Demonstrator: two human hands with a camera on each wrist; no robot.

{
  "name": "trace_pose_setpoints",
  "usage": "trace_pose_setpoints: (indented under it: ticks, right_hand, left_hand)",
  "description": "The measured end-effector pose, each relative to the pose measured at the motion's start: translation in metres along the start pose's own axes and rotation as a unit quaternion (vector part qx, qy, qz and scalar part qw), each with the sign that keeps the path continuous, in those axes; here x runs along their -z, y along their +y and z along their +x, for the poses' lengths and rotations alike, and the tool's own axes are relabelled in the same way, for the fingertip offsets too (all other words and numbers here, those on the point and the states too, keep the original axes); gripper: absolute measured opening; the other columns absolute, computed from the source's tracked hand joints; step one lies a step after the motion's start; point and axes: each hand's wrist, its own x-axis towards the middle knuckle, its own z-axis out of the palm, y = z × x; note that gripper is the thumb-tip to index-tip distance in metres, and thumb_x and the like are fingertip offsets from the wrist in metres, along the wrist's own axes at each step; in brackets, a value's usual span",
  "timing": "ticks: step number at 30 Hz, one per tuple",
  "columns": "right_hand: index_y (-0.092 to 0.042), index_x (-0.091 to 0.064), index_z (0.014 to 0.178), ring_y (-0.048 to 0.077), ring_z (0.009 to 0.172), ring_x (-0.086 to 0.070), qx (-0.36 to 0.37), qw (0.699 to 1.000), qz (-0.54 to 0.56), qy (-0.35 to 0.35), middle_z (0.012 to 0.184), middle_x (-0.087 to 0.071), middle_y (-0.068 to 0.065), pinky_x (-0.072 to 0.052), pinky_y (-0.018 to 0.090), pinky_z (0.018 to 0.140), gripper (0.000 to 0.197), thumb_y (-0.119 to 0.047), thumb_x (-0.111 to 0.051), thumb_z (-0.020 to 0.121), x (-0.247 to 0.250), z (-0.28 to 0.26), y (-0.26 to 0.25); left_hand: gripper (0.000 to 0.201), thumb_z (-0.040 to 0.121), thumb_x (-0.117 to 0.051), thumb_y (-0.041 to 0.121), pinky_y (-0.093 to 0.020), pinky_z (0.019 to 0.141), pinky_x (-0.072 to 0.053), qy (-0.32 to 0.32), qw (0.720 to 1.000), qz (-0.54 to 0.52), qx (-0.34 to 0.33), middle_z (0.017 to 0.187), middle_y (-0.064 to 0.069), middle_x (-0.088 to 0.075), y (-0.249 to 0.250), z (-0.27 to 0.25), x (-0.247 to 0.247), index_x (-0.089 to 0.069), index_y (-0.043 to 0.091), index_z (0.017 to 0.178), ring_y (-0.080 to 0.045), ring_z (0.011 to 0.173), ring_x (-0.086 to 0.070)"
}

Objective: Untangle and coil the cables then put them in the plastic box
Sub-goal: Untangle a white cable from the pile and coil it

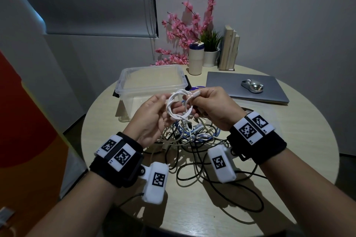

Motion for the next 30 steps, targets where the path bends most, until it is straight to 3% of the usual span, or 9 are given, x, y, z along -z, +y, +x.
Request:
trace_pose_setpoints:
  ticks: [2,4,7,9,14,20,23,27,30]
  right_hand:
    - [0.003,-0.064,0.081,0.016,0.05,-0.049,-0.006,1.0,-0.025,-0.007,0.066,-0.061,0.014,-0.043,0.02,0.044,0.014,0.006,-0.054,0.089,0.002,0.0,0.002]
    - [0.002,-0.065,0.08,0.014,0.047,-0.048,-0.006,0.998,-0.05,-0.024,0.061,-0.061,0.01,-0.04,0.021,0.044,0.013,0.005,-0.056,0.088,0.001,-0.001,0.003]
    - [-0.003,-0.063,0.086,0.012,0.045,-0.049,-0.004,0.998,-0.038,-0.039,0.061,-0.061,0.009,-0.039,0.019,0.042,0.01,0.005,-0.058,0.088,-0.002,-0.002,0.004]
    - [-0.008,-0.055,0.089,0.014,0.048,-0.052,-0.009,0.999,-0.01,-0.045,0.064,-0.062,0.01,-0.043,0.021,0.044,0.013,0.004,-0.058,0.088,-0.003,-0.003,0.004]
    - [-0.007,-0.056,0.089,0.019,0.058,-0.054,-0.011,0.996,0.04,-0.079,0.074,-0.061,0.016,-0.049,0.025,0.054,0.014,0.007,-0.056,0.087,-0.001,-0.004,0.001]
    - [0.006,-0.061,0.088,0.012,0.047,-0.054,0.023,0.998,-0.003,-0.052,0.065,-0.06,0.012,-0.044,0.021,0.046,0.012,-0.002,-0.068,0.081,-0.004,0.0,0.005]
    - [-0.001,-0.064,0.088,0.014,0.065,-0.058,0.031,0.996,-0.042,-0.069,0.073,-0.062,0.004,-0.049,0.028,0.062,0.009,-0.006,-0.069,0.082,-0.005,-0.002,0.006]
    - [-0.018,-0.071,0.084,0.006,0.117,-0.047,0.096,0.976,-0.186,-0.053,0.123,-0.049,-0.001,-0.039,0.028,0.1,0.008,-0.017,-0.075,0.077,-0.007,-0.007,0.001]
    - [-0.017,-0.068,0.082,0.008,0.106,-0.052,0.126,0.974,-0.178,-0.063,0.111,-0.054,0.0,-0.038,0.02,0.095,0.006,-0.014,-0.072,0.08,-0.006,-0.01,-0.005]
  left_hand:
    - [0.04,0.099,-0.037,0.039,-0.023,0.049,-0.053,-0.022,0.999,0.04,0.027,0.08,-0.011,-0.071,0.004,0.002,0.004,-0.057,0.007,0.112,-0.017,0.067,-0.07]
    - [0.048,0.092,-0.041,0.048,-0.024,0.051,-0.047,-0.053,0.988,0.143,0.037,0.072,-0.005,-0.064,0.007,0.003,0.005,-0.057,0.008,0.112,-0.016,0.063,-0.065]
    - [0.031,0.098,-0.041,0.036,-0.017,0.042,-0.039,-0.077,0.972,0.221,0.036,0.051,0.005,-0.049,0.006,0.001,-0.001,-0.055,0.009,0.092,-0.008,0.046,-0.049]
    - [0.034,0.102,-0.035,0.03,-0.015,0.041,-0.035,-0.083,0.969,0.23,0.033,0.043,0.007,-0.049,0.004,0.0,-0.005,-0.054,0.011,0.081,-0.003,0.04,-0.043]
    - [0.03,0.103,-0.035,0.03,-0.025,0.05,-0.031,-0.061,0.972,0.227,0.002,0.042,0.008,-0.046,0.0,0.002,-0.004,-0.051,0.01,0.086,-0.007,0.043,-0.039]
    - [0.028,0.101,-0.04,0.031,-0.022,0.045,-0.031,-0.013,0.96,0.276,-0.037,0.044,0.011,-0.041,-0.006,0.011,-0.004,-0.052,0.017,0.08,-0.011,0.049,-0.04]
    - [0.03,0.099,-0.044,0.033,-0.022,0.047,-0.035,0.018,0.941,0.329,-0.078,0.055,0.008,-0.049,-0.01,0.016,-0.003,-0.051,0.017,0.075,-0.011,0.051,-0.044]
    - [0.03,0.096,-0.046,0.04,-0.035,0.064,-0.041,0.08,0.903,0.403,-0.124,0.064,0.001,-0.052,-0.016,0.025,0.008,-0.056,0.019,0.078,-0.021,0.062,-0.047]
    - [0.033,0.097,-0.044,0.04,-0.034,0.066,-0.038,0.113,0.892,0.419,-0.128,0.062,0.002,-0.048,-0.017,0.03,0.014,-0.06,0.012,0.091,-0.021,0.063,-0.044]
